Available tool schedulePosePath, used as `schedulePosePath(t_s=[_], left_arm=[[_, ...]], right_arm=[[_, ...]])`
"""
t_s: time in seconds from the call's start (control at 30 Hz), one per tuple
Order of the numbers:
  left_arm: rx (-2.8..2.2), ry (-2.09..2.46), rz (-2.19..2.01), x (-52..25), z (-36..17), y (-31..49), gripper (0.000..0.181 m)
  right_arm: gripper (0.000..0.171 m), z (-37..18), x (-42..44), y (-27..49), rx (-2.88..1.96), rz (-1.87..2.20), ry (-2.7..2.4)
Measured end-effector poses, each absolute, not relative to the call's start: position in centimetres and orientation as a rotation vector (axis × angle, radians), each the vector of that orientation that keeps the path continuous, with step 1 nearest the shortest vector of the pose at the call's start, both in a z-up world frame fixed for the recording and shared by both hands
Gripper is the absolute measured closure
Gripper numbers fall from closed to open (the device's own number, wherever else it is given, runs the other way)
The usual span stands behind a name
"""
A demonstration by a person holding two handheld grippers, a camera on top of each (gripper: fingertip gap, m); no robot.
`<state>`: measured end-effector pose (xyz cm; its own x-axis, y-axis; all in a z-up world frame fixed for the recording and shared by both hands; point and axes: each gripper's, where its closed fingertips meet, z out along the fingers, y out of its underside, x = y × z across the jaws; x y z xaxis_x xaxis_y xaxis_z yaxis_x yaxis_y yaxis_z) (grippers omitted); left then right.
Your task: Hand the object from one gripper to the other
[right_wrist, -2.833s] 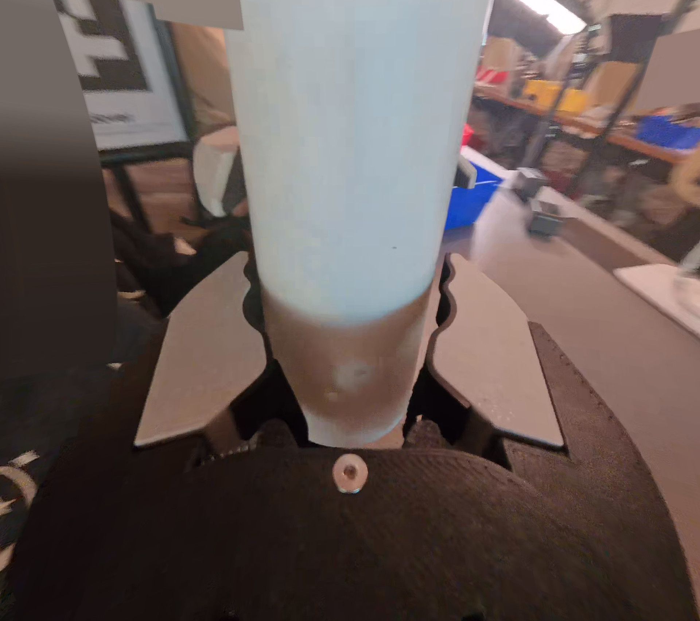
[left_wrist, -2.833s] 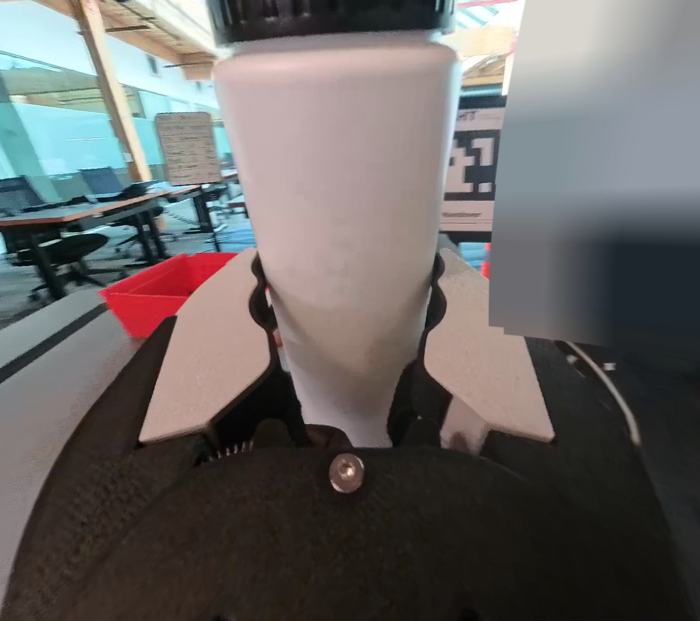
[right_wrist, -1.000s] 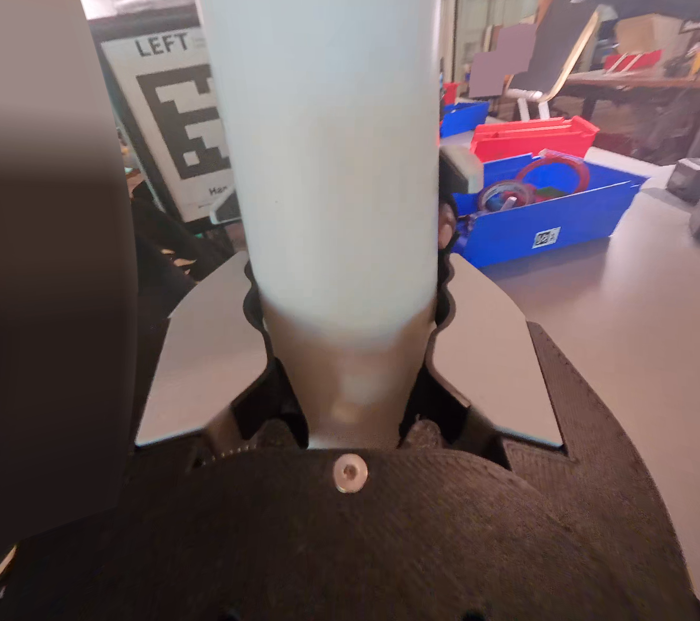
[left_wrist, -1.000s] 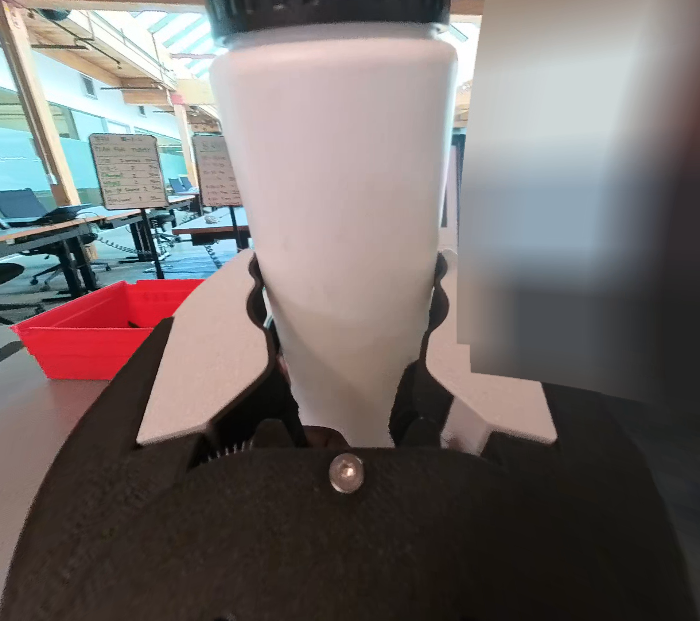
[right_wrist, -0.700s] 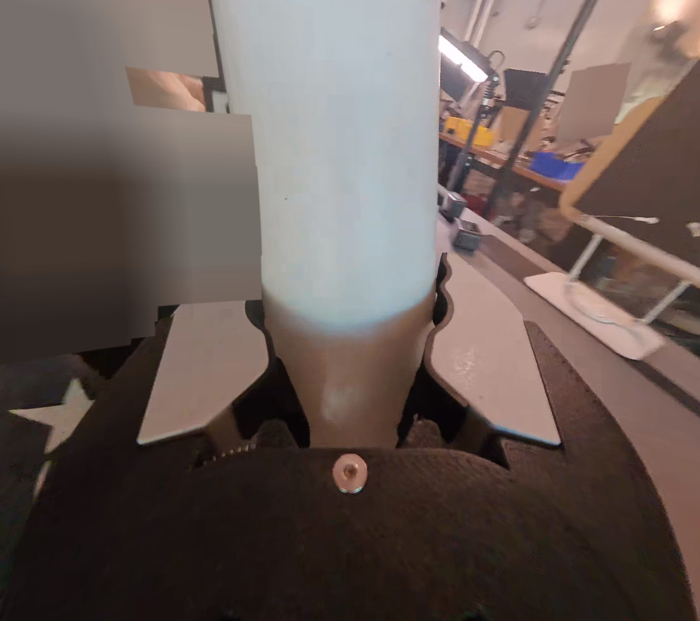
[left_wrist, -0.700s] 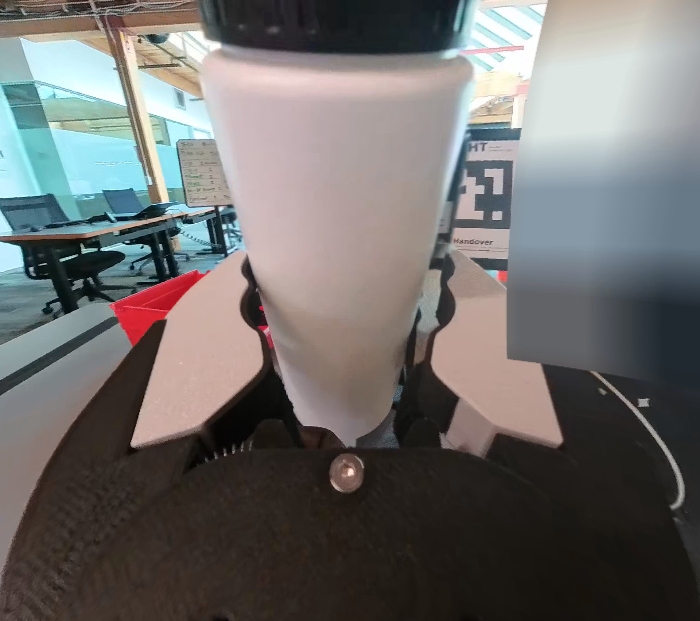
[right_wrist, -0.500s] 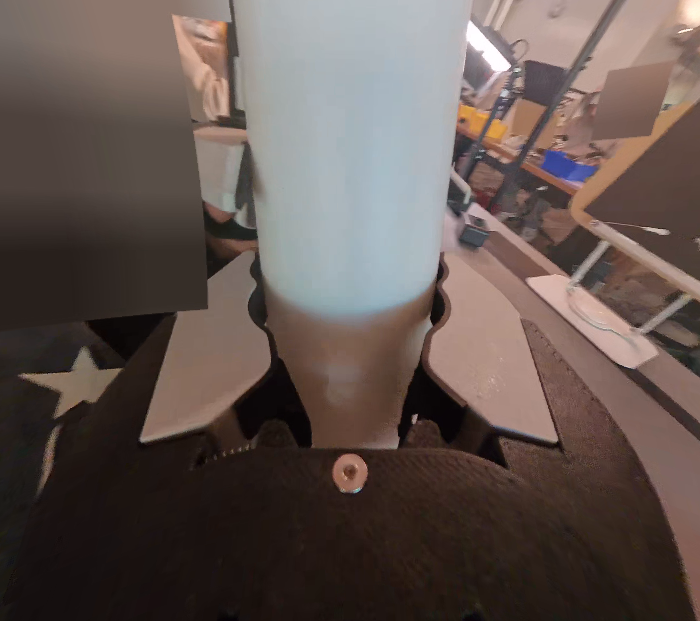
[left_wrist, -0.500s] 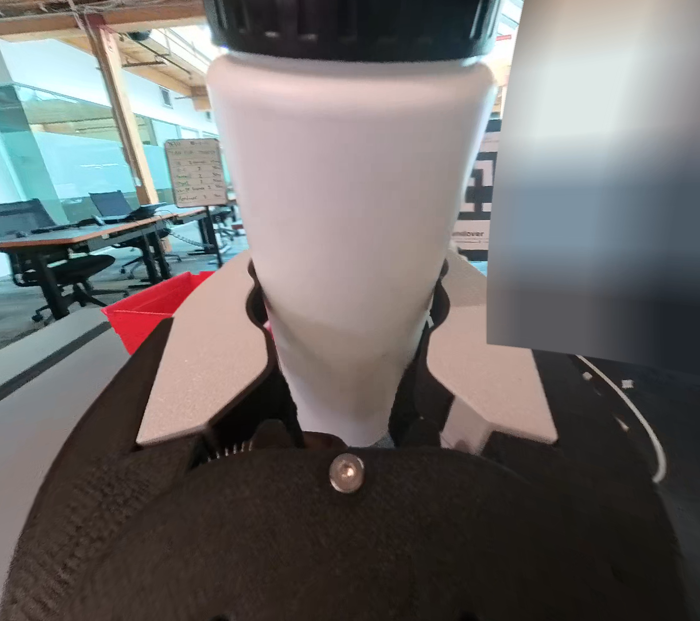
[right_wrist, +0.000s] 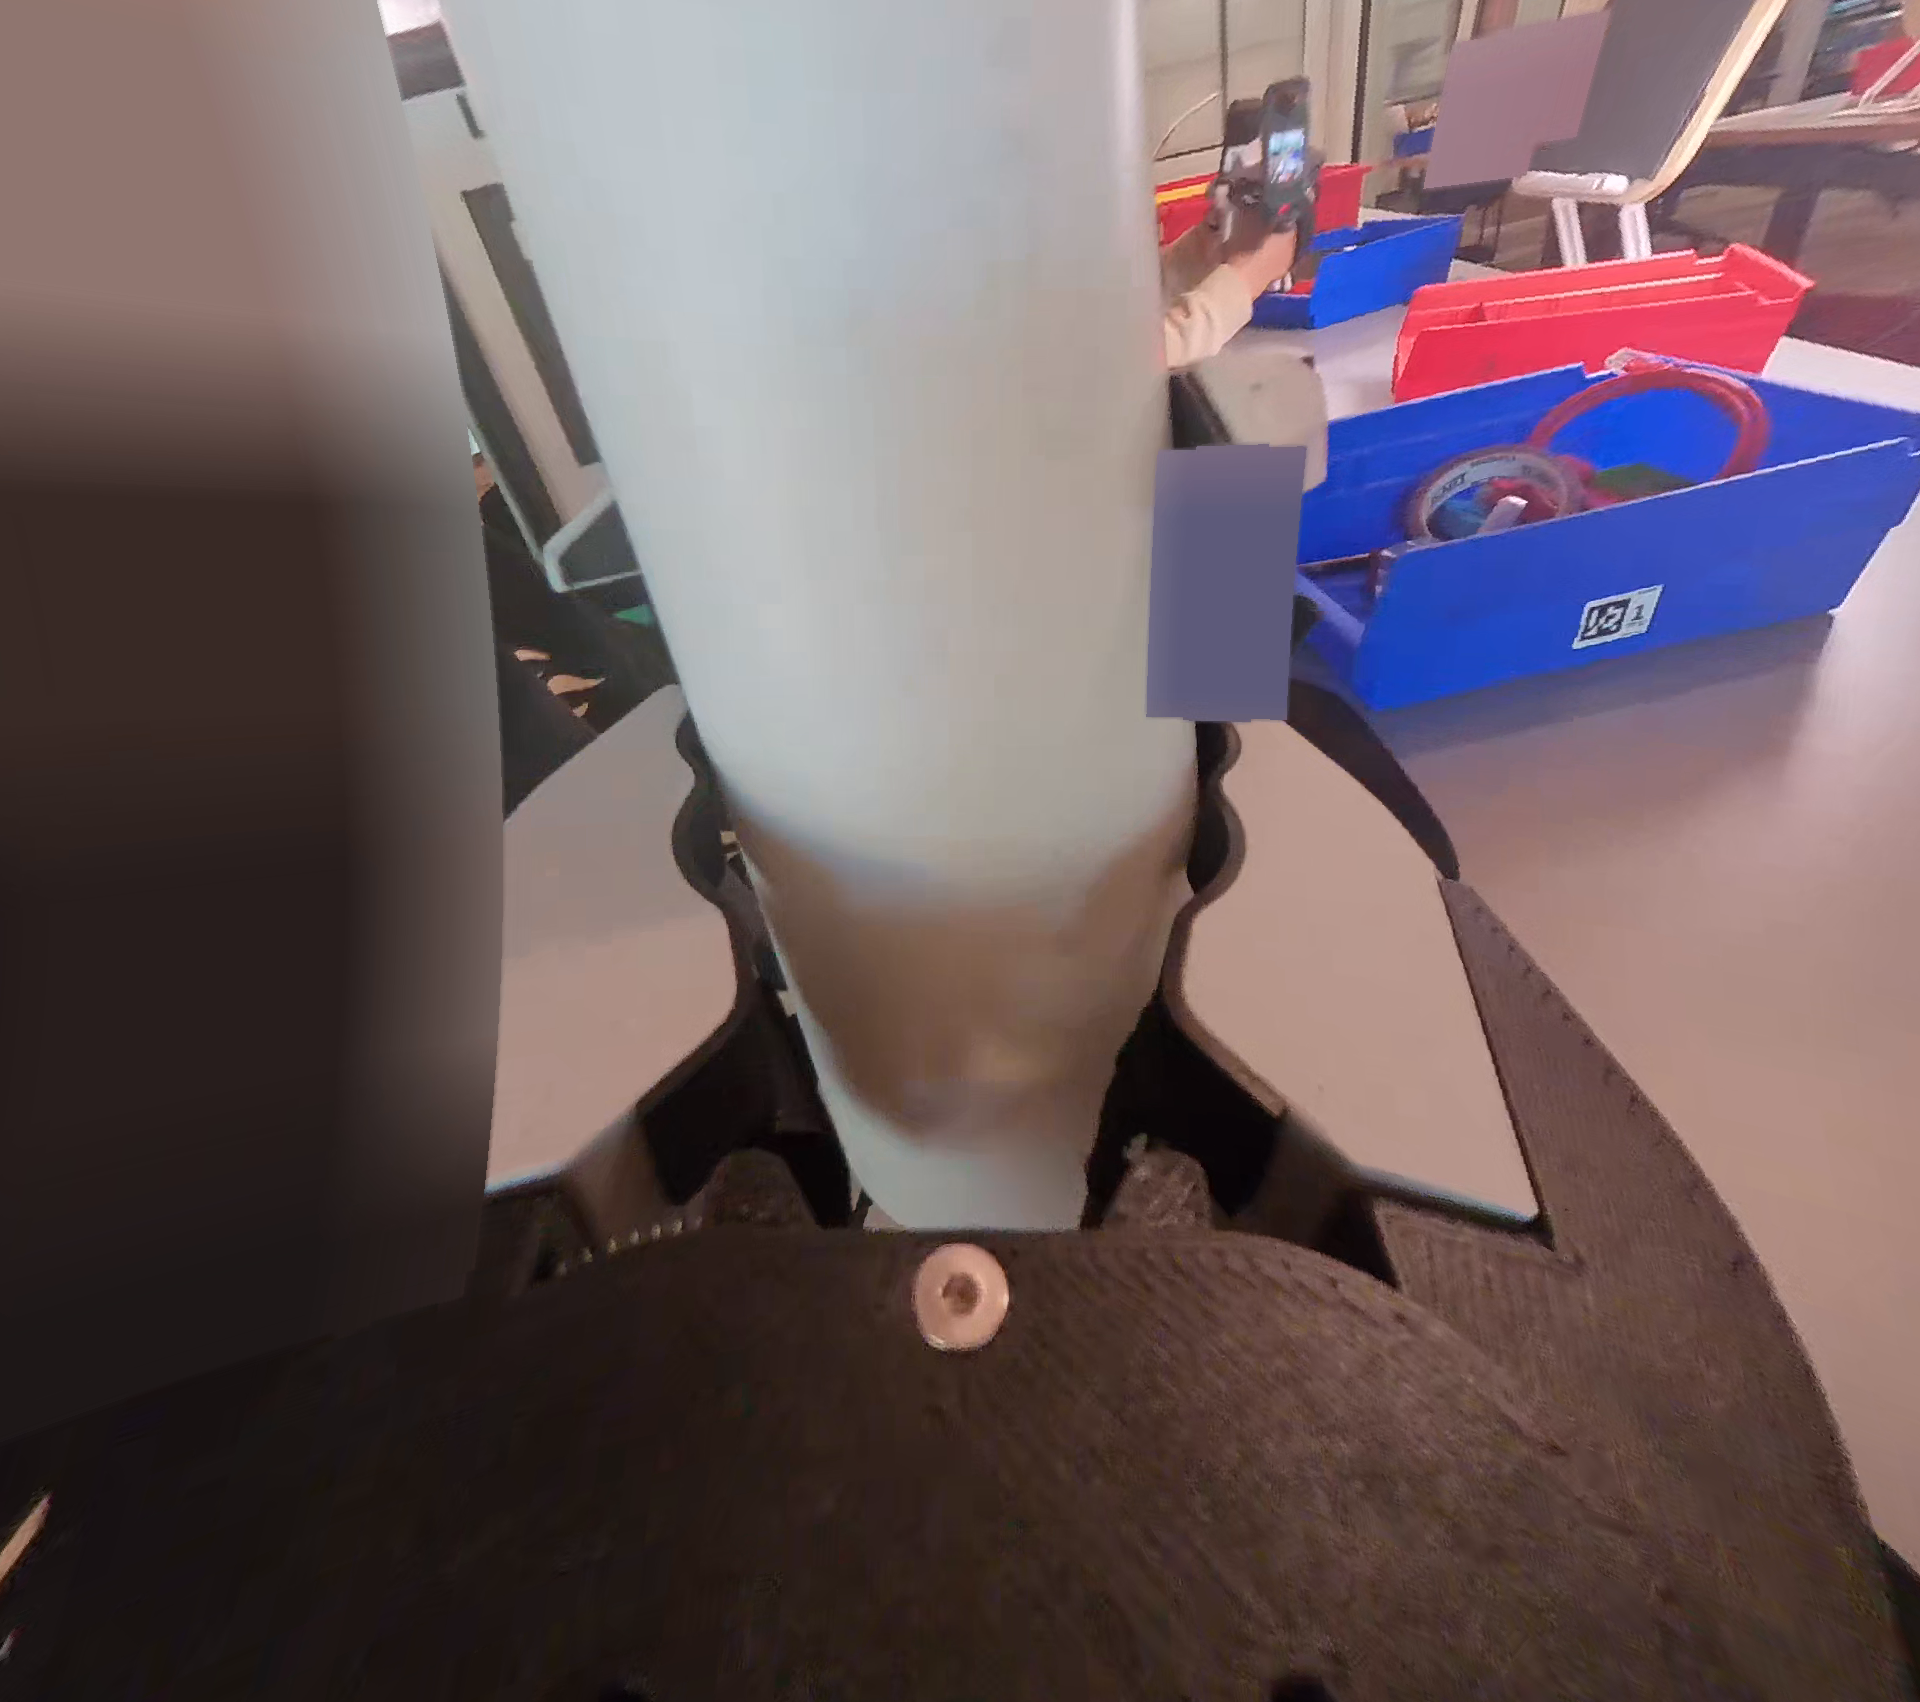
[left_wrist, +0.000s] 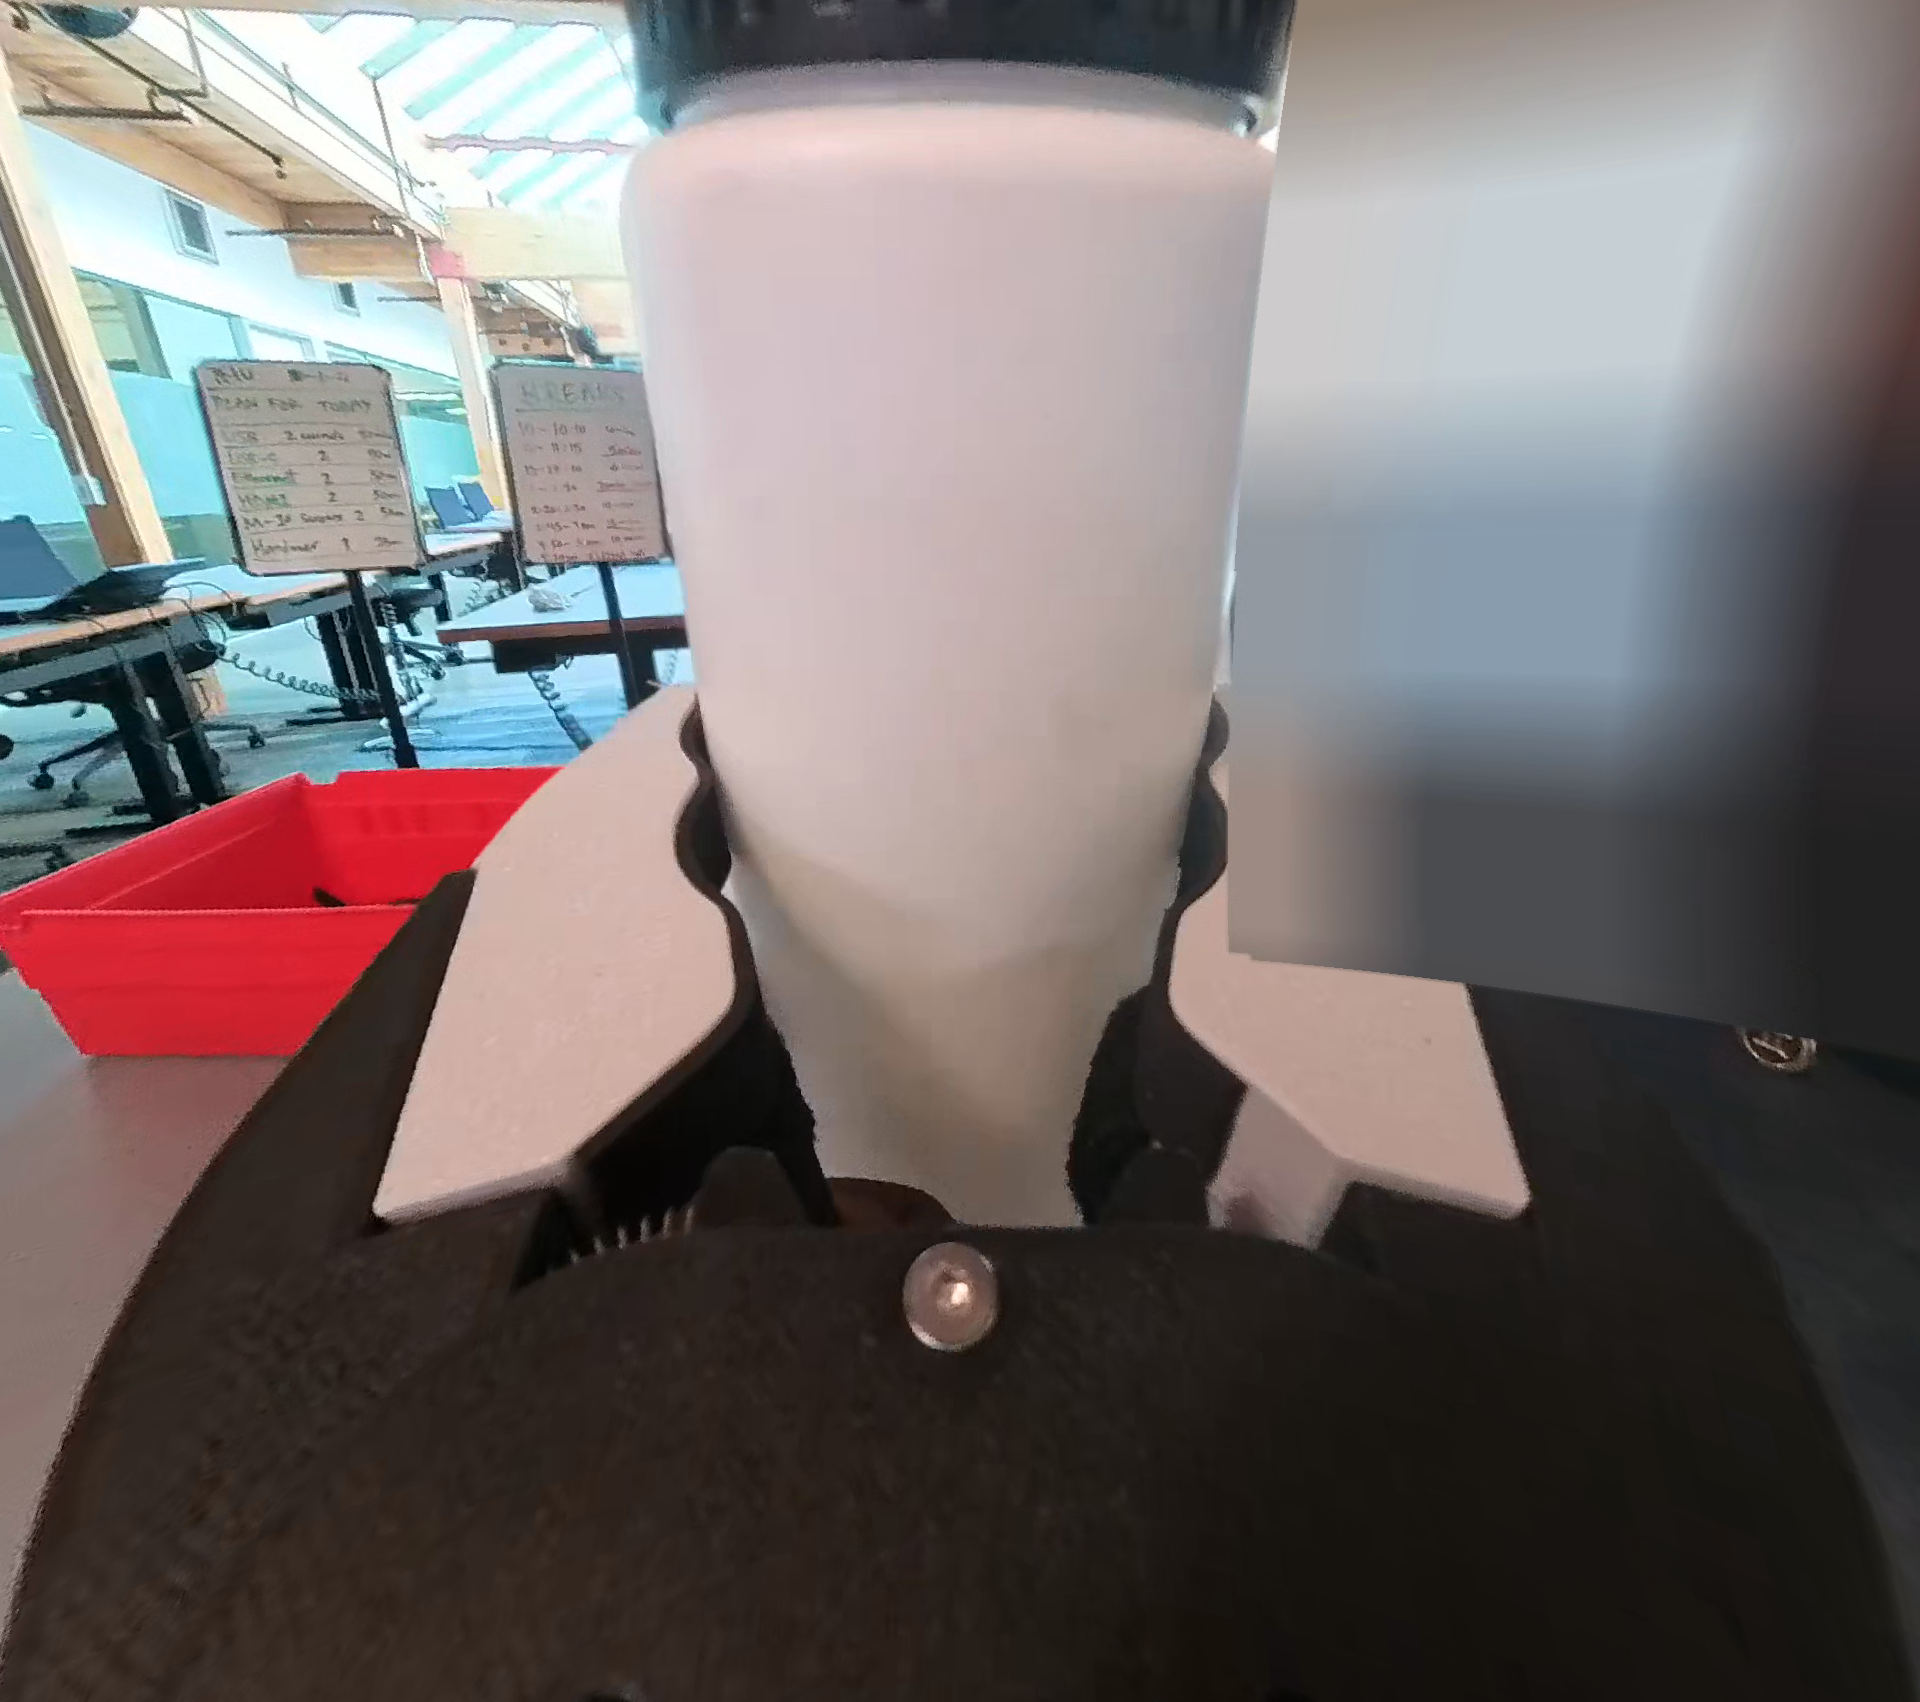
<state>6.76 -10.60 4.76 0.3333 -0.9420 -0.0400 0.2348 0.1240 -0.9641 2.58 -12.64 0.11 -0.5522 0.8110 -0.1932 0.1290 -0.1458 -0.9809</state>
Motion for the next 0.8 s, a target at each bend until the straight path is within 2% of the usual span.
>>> schedulePosePath(t_s=[0.3,0.4,0.5,0.63,0.8], left_arm=[[-1.093,0.735,-0.739,5.3,5.4,-9.1,0.095],[-1.119,0.788,-0.782,5.8,5.0,-9.7,0.096],[-1.118,0.828,-0.916,6.6,4.8,-10.5,0.096],[-1.129,0.77,-0.96,6.2,4.9,-9.7,0.096],[-1.152,0.692,-0.82,5.2,5.0,-8.2,0.094]], right_arm=[[0.081,0.0,1.2,-9.4,-1.1,1.178,-1.433],[0.084,-0.5,1.3,-10.2,-1.04,1.168,-1.513],[0.074,-1.0,1.5,-11.9,-1.017,1.354,-1.605],[0.075,-1.1,1.3,-11.8,-1.078,1.46,-1.61],[0.077,-0.3,0.9,-9.1,-1.12,1.238,-1.432]])
